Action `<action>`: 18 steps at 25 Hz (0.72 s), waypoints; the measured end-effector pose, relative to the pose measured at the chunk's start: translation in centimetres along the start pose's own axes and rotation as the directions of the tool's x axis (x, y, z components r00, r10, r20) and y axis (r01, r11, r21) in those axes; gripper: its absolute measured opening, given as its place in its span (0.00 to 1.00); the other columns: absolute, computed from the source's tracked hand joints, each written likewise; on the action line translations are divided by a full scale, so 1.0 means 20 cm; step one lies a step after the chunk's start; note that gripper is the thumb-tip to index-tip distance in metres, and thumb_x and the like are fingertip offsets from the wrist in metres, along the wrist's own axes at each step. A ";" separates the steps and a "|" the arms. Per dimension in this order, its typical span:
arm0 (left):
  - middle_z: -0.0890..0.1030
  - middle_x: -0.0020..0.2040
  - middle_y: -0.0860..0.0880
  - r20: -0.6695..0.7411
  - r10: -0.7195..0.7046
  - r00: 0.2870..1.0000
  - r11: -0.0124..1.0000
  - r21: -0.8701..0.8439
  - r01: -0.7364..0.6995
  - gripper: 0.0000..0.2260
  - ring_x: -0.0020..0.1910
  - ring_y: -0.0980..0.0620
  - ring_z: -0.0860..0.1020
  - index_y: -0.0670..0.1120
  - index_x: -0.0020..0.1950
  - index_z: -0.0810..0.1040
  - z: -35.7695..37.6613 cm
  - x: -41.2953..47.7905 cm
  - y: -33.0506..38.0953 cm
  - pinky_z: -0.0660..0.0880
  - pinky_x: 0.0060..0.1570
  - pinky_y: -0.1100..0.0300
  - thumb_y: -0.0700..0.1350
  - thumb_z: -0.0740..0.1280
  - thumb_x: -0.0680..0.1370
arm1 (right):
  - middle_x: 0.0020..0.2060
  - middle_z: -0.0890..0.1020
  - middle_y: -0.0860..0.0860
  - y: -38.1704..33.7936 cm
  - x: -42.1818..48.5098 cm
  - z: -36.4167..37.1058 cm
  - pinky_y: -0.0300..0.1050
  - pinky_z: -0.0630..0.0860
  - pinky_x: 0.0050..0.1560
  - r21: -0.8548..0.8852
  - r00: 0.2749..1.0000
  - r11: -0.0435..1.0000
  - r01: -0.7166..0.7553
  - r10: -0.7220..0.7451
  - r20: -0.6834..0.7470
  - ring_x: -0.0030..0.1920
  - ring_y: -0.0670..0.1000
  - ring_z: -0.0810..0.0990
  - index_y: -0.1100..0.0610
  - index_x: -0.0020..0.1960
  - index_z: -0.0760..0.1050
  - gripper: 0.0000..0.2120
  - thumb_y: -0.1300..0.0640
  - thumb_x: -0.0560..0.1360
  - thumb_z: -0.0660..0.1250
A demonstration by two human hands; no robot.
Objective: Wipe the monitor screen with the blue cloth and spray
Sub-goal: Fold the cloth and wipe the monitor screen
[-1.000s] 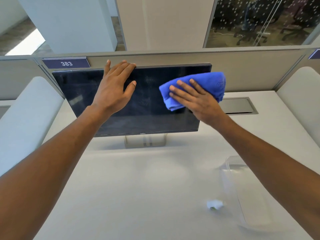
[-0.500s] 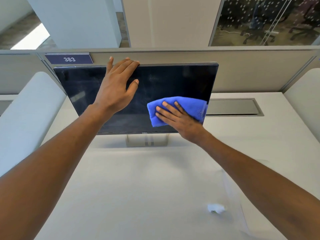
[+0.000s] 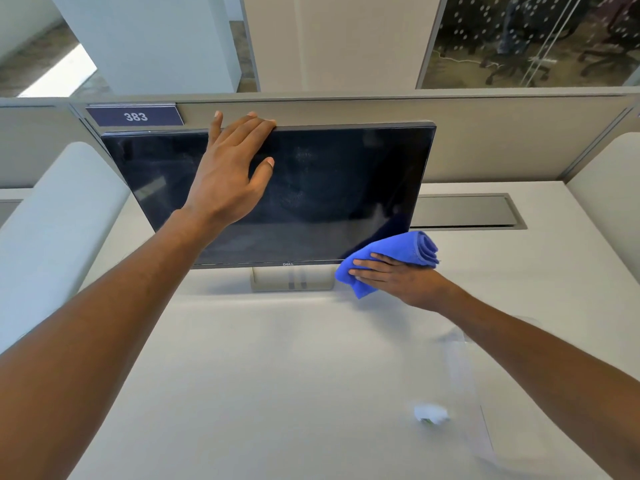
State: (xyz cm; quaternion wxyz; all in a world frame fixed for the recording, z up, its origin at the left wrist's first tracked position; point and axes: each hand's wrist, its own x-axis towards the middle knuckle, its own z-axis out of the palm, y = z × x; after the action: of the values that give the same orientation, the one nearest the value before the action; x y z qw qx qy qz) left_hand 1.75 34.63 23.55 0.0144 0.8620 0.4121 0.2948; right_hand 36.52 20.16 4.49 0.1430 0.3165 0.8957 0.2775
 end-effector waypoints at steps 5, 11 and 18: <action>0.72 0.80 0.46 0.000 -0.014 1.000 1.000 0.003 0.014 0.23 0.83 0.47 0.65 0.47 0.81 0.70 0.00 0.00 0.01 0.41 0.86 0.44 0.48 0.62 0.85 | 0.86 0.51 0.55 0.02 -0.17 0.01 0.56 0.52 0.84 -0.054 0.998 0.999 -0.003 0.006 0.062 0.85 0.55 0.50 0.60 0.85 0.54 0.34 0.69 0.80 0.47; 0.73 0.80 0.46 0.015 -0.014 1.000 1.000 0.017 0.014 0.24 0.83 0.45 0.66 0.46 0.81 0.70 0.00 0.00 0.01 0.43 0.86 0.41 0.51 0.61 0.85 | 0.85 0.50 0.60 -0.12 0.06 -0.03 0.57 0.60 0.83 -0.116 0.998 0.993 -0.001 0.008 0.060 0.85 0.62 0.52 0.66 0.85 0.46 0.31 0.66 0.82 0.46; 0.73 0.80 0.46 0.005 -0.009 1.000 1.000 0.020 0.009 0.24 0.82 0.46 0.66 0.46 0.81 0.70 0.00 0.00 0.01 0.42 0.86 0.43 0.49 0.63 0.84 | 0.85 0.51 0.60 -0.20 0.38 -0.12 0.58 0.56 0.84 -0.099 0.999 0.994 0.033 -0.029 0.042 0.85 0.62 0.53 0.66 0.85 0.47 0.30 0.66 0.82 0.40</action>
State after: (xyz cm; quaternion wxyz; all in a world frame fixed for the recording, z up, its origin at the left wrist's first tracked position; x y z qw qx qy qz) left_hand 1.86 34.56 23.62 0.0079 0.8610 0.4189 0.2883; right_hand 27.70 21.56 3.50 0.1812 0.3004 0.8825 0.3133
